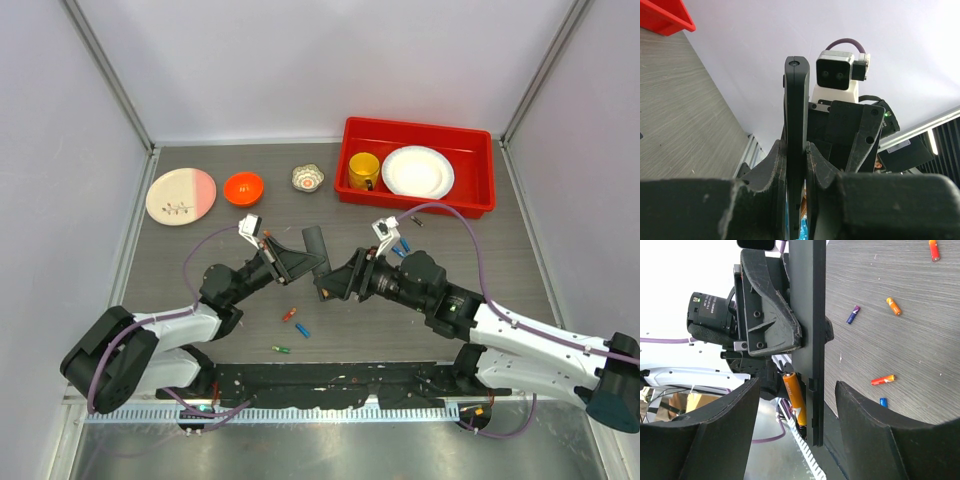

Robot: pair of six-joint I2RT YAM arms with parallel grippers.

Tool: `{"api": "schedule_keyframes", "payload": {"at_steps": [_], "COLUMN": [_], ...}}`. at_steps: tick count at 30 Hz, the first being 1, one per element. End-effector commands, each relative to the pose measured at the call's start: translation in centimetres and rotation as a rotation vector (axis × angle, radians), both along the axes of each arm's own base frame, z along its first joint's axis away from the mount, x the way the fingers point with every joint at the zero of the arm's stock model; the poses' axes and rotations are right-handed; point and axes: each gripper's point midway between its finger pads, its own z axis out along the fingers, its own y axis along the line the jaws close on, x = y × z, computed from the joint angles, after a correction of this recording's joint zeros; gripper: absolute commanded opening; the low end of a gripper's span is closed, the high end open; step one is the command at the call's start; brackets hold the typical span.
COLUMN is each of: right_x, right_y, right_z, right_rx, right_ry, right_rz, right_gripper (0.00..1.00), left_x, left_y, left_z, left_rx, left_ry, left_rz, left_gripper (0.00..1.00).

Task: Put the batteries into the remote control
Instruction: Adjust the battery in the remote control.

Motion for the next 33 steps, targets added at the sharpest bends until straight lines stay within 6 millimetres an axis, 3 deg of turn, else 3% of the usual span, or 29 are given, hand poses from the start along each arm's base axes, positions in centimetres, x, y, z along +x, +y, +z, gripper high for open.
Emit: {"api": "schedule_keyframes", "payload": {"at_steps": [1, 19, 33], "right_x": [0.2, 0.3, 0.8], "right_y": [0.3, 0.5, 0.3], "right_z": [2.0, 0.7, 1.8], "right_rx": [0.103, 0.149, 0.174], "right_ry": [-0.008, 0.042, 0.04], "right_rz": [0.01, 0.025, -0.002], "right_gripper": [0.67, 0.59, 0.65], "left_x": [-2.3, -2.5, -2.5], "left_y": [1.4, 1.7, 1.7], "left_z": [6.9, 7.3, 7.1], "left_rx": [-0.181, -0.191, -0.188], "left_ry": [-0.257, -0.269, -0.266], "left_rz": [-0.014, -0.007, -0.005], "left_gripper": [0.0, 0.0, 0.0]}}
